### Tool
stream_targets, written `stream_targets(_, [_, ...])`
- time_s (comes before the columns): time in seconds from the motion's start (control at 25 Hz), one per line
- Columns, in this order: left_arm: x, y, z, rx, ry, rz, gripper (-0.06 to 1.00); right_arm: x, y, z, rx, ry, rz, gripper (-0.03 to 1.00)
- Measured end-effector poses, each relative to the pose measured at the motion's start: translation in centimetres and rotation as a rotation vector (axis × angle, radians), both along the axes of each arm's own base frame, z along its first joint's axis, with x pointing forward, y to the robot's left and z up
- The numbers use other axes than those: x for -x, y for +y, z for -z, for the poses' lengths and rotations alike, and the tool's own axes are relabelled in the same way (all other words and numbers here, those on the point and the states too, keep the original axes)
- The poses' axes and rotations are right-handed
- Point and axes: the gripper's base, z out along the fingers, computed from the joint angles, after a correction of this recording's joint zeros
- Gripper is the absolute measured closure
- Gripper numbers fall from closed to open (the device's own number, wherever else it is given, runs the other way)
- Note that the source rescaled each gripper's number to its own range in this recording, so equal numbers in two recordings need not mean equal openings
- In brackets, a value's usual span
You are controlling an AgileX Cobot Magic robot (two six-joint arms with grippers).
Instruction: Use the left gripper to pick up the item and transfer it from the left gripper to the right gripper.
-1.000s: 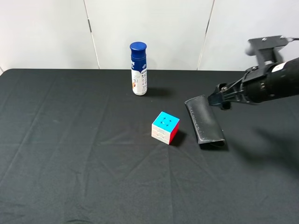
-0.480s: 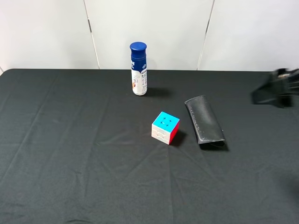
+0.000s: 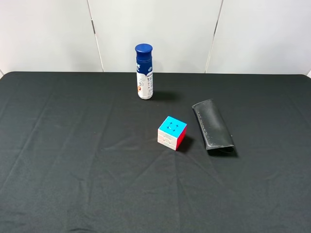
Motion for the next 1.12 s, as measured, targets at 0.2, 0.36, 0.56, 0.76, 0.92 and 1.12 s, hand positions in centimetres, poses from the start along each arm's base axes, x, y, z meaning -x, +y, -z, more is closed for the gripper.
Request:
stream_targets(0.2, [0.0,0.0,0.0,0.0,0.0,0.0,-0.01,3.5,-1.0,2.1,-0.041,-0.091,0.039,-0.03])
stream_targets(0.36, [0.0,0.0,0.0,0.0,0.0,0.0,-0.01,5.3,-1.4,3.5,-0.082,-0.232,0.04,-0.03])
stream_targets(0.56, [0.0,0.0,0.0,0.0,0.0,0.0,-0.01,6.8,-1.7,4.4,-0.144,-0.402,0.048,-0.03])
stream_targets(0.76, [0.0,0.0,0.0,0.0,0.0,0.0,-0.01,7.3,-1.9,4.4,-0.158,-0.445,0.049,-0.03])
stream_targets(0.92, [0.0,0.0,0.0,0.0,0.0,0.0,-0.01,7.3,-1.9,4.4,-0.158,-0.445,0.049,-0.03])
stream_targets(1.12, [0.0,0.0,0.0,0.0,0.0,0.0,-0.01,7.3,-1.9,4.3,-0.151,-0.448,0.078,-0.03])
